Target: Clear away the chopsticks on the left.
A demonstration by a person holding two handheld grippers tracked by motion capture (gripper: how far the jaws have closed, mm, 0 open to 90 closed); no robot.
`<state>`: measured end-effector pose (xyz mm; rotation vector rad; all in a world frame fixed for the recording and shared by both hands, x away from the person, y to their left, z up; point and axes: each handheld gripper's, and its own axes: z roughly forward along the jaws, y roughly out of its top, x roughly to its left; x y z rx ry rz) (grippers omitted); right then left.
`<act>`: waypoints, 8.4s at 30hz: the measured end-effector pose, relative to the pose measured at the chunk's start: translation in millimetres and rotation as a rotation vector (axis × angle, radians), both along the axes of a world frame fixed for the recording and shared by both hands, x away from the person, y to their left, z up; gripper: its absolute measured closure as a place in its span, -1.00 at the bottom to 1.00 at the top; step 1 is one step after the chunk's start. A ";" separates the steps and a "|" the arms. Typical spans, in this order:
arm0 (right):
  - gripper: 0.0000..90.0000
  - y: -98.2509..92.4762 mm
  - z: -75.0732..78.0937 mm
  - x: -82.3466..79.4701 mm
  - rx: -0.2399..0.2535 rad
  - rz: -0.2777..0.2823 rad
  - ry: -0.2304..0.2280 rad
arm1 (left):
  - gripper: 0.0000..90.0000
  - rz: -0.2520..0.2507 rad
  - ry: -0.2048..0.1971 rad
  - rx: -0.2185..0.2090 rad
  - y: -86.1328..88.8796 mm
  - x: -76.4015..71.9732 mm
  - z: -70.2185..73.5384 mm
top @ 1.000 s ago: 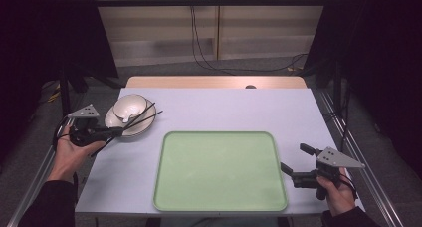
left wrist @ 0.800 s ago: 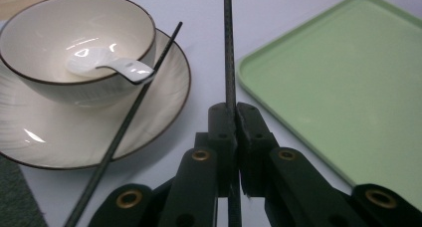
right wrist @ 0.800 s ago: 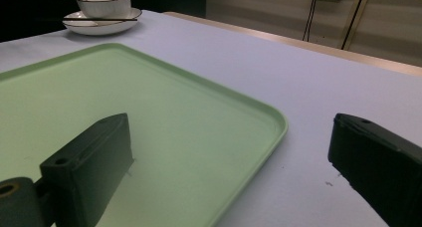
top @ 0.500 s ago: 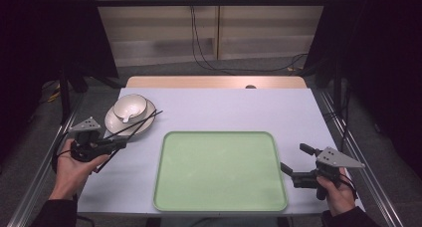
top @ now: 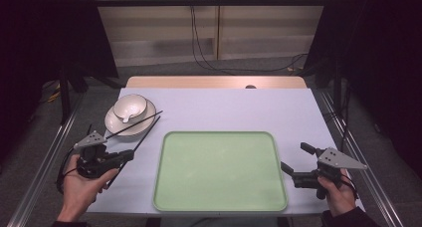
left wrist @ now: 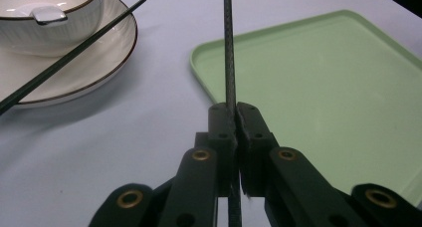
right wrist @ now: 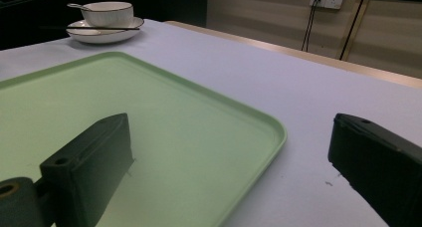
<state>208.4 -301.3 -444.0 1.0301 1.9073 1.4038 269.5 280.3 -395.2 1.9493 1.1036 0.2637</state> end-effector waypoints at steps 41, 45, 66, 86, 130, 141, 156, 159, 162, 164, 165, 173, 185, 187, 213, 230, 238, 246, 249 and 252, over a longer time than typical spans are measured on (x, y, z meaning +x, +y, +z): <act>-0.93 3.0 -0.6 1.2 -0.022 0.023 0.001 | 0.92 0.243 0.212 -0.028 -87.9 -5.0 -52.8; -0.93 3.4 -0.6 1.0 -0.022 0.025 0.006 | 0.91 0.241 0.227 -0.015 -94.3 -0.4 -59.4; -0.93 4.1 -0.6 0.4 -0.022 0.025 0.006 | 0.89 0.208 0.233 0.031 -105.0 7.1 -72.1; -0.93 3.7 -0.4 0.6 -0.020 0.035 0.004 | 0.26 0.093 -0.011 -0.044 -89.2 0.4 -48.8; -0.93 2.8 0.4 0.2 -0.012 0.023 -0.013 | -0.94 -0.121 -0.289 -0.010 56.6 57.5 -15.5; -0.93 2.6 0.3 0.3 -0.018 0.019 -0.014 | -0.86 -0.090 -0.255 0.085 70.7 89.5 -18.4; -0.93 2.5 0.1 0.4 -0.019 0.026 -0.005 | 0.07 -0.144 -0.152 0.207 69.5 125.9 -38.8; -0.93 2.4 0.2 0.3 -0.019 0.021 -0.004 | 0.28 -0.152 -0.126 0.237 67.5 129.8 -44.5; -0.93 2.6 0.1 0.3 -0.017 0.026 -0.004 | 0.41 -0.152 -0.134 0.228 65.7 133.2 -49.0; -0.93 2.5 0.0 0.4 -0.020 0.027 -0.003 | 0.49 -0.172 -0.125 0.241 63.5 135.5 -49.3; -0.93 2.6 -0.1 0.4 -0.021 0.027 -0.003 | 0.49 -0.177 -0.115 0.255 61.8 136.2 -49.0; -0.93 2.7 -0.2 0.5 -0.021 0.027 -0.003 | 0.56 -0.219 -0.113 0.290 48.3 146.1 -51.9; -0.93 3.6 -0.5 0.1 -0.027 0.032 -0.002 | 0.77 -0.230 -0.107 0.285 45.7 148.6 -56.6; -0.93 3.7 -0.7 0.6 -0.029 0.023 -0.001 | 0.83 -0.242 -0.091 0.290 45.2 148.5 -57.5; -0.93 3.2 -1.0 0.8 -0.029 0.021 0.007 | 0.92 -0.262 -0.039 0.237 40.8 132.4 -35.6; -0.93 2.8 -0.4 0.6 -0.027 0.018 -0.001 | 0.92 -0.196 -0.091 0.175 48.0 83.4 -5.9; -0.93 2.8 -0.1 0.3 -0.023 0.015 0.003 | 0.92 -0.150 -0.076 0.138 48.9 56.6 -0.7; -0.93 3.0 -0.2 0.5 -0.023 0.017 -0.001 | 0.92 -0.132 -0.067 0.110 25.9 19.5 3.0; -0.93 3.1 -0.2 0.5 -0.023 0.018 -0.001 | 0.92 -0.107 -0.070 0.130 14.3 8.2 3.7; -0.93 3.6 -0.4 0.8 -0.026 0.018 -0.005 | 0.92 -0.087 -0.053 0.094 1.4 -0.4 2.8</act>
